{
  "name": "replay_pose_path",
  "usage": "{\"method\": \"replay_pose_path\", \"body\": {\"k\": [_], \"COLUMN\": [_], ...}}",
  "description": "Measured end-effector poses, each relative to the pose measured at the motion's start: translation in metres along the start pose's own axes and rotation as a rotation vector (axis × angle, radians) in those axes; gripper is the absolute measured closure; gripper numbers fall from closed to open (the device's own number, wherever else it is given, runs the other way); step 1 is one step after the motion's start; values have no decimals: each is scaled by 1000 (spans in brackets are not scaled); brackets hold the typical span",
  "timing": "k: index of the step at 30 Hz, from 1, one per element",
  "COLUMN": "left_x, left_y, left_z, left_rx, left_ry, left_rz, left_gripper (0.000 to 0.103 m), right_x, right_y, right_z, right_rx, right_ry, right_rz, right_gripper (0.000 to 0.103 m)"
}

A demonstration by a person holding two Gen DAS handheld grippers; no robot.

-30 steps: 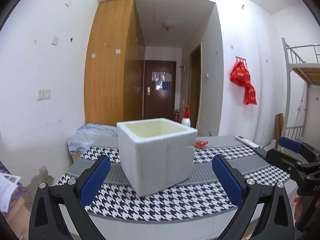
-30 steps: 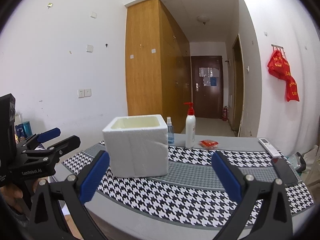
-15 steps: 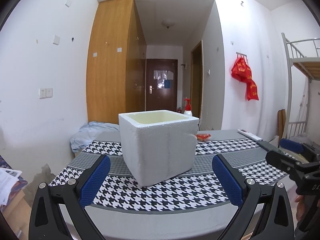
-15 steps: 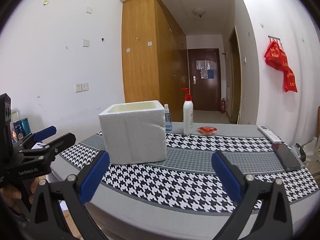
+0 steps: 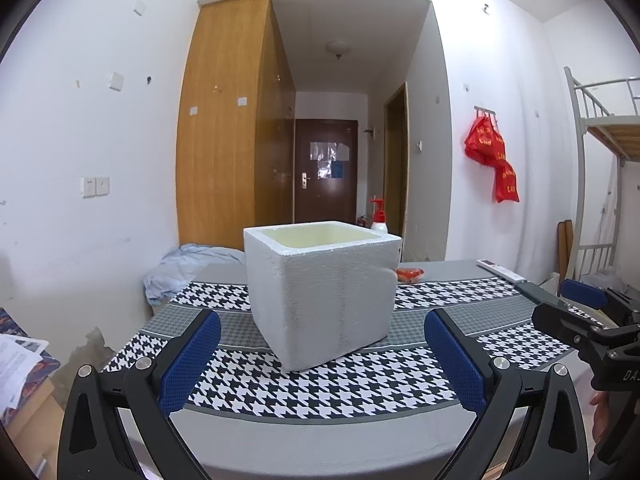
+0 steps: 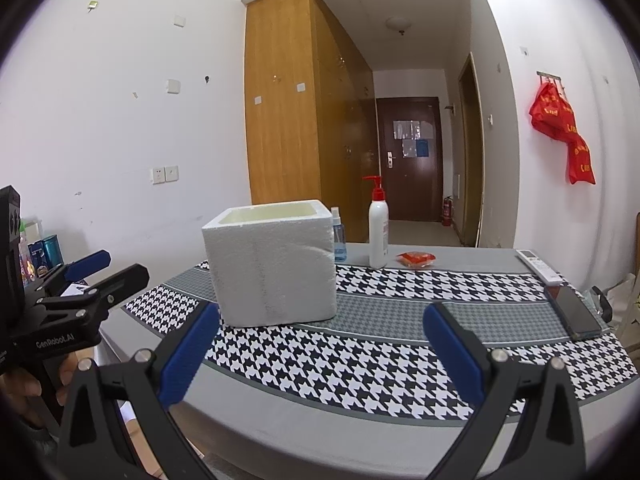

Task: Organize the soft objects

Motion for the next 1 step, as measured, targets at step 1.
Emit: {"method": "replay_pose_path", "body": {"k": [1], "left_x": [0], "left_y": [1], "left_z": [0], "left_rx": [-4], "left_ry": [-3], "left_rz": [3], "left_gripper": [1], "right_x": [0], "right_y": [1], "right_z": [0], "right_rx": [0], "right_ry": [-2], "right_rz": [4], "right_gripper": [0]}}
Point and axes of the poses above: each gripper's, at about its wrist camera, not at the fingertips, and z roughly the way its jaws point, y to its right, x to its top, the point moved 3 cm from there along z, roughly the way its jaws point
